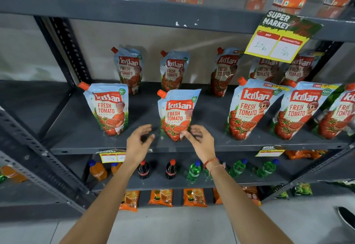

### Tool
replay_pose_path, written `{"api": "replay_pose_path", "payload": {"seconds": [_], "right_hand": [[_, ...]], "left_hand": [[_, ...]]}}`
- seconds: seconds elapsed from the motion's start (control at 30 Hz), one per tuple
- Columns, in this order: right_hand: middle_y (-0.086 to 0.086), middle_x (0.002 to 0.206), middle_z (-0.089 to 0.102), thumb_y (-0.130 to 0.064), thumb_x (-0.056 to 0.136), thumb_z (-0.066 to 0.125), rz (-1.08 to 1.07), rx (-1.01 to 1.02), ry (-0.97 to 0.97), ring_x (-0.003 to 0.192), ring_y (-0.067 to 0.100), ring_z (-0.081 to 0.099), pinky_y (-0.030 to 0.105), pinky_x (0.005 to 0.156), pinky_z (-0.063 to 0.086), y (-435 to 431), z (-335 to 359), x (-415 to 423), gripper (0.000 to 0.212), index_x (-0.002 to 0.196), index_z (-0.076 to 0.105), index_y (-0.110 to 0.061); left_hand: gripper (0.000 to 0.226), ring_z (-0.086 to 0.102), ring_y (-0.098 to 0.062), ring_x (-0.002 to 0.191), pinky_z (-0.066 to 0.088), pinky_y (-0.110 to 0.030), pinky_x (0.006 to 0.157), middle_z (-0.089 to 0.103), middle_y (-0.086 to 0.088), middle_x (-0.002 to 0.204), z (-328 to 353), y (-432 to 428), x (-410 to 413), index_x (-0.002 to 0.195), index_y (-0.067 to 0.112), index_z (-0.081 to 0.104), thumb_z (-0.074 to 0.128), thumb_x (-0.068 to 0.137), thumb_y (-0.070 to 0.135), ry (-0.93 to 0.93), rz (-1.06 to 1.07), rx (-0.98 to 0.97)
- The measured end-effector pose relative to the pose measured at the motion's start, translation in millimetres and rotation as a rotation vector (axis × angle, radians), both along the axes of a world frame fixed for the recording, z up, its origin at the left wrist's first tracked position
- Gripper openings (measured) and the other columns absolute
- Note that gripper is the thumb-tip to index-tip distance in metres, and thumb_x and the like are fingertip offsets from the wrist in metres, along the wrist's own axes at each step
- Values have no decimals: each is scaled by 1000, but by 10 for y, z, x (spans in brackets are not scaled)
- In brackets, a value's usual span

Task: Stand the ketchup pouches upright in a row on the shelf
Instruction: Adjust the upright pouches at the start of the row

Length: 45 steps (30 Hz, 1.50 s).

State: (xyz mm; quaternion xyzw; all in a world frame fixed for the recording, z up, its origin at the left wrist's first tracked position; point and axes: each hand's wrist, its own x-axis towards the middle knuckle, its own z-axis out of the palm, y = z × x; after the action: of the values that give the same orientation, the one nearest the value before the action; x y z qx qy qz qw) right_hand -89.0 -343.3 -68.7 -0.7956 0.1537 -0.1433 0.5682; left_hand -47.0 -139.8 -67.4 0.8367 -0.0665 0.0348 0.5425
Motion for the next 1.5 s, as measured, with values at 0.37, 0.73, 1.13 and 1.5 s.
{"api": "replay_pose_path", "payload": {"seconds": [0.37, 0.73, 1.13, 1.5], "right_hand": [[13, 122, 61, -37, 83, 66, 637, -468, 195, 111, 23, 58, 40, 98, 48, 1036, 350, 362, 63, 135, 41, -13], [12, 128, 58, -24, 81, 70, 572, -92, 172, 119, 25, 54, 38, 103, 45, 1615, 236, 940, 54, 126, 43, -11], [14, 112, 63, -21, 85, 65, 505, -114, 91, 95, 15, 55, 25, 84, 45, 1456, 105, 632, 43, 120, 47, -5], [19, 120, 60, -22, 84, 66, 445, -178, 129, 109, 26, 58, 30, 92, 48, 1431, 137, 583, 47, 125, 50, -3]], "left_hand": [[51, 55, -28, 115, 44, -40, 97, 57, -16, 127, -85, 1252, 241, 126, 11, 49, 68, 81, 24, 39, 386, 122], [63, 40, -26, 131, 32, -30, 103, 42, -13, 142, 19, 1300, 537, 142, 12, 26, 58, 88, 14, 192, 21, -43], [60, 41, -22, 131, 34, -31, 103, 47, -11, 141, 6, 1171, 268, 141, 11, 30, 58, 89, 22, 212, 9, 31], [52, 50, -25, 126, 39, -34, 103, 56, -12, 134, 79, 1052, 92, 135, 8, 42, 59, 88, 21, 167, 210, 41]]}}
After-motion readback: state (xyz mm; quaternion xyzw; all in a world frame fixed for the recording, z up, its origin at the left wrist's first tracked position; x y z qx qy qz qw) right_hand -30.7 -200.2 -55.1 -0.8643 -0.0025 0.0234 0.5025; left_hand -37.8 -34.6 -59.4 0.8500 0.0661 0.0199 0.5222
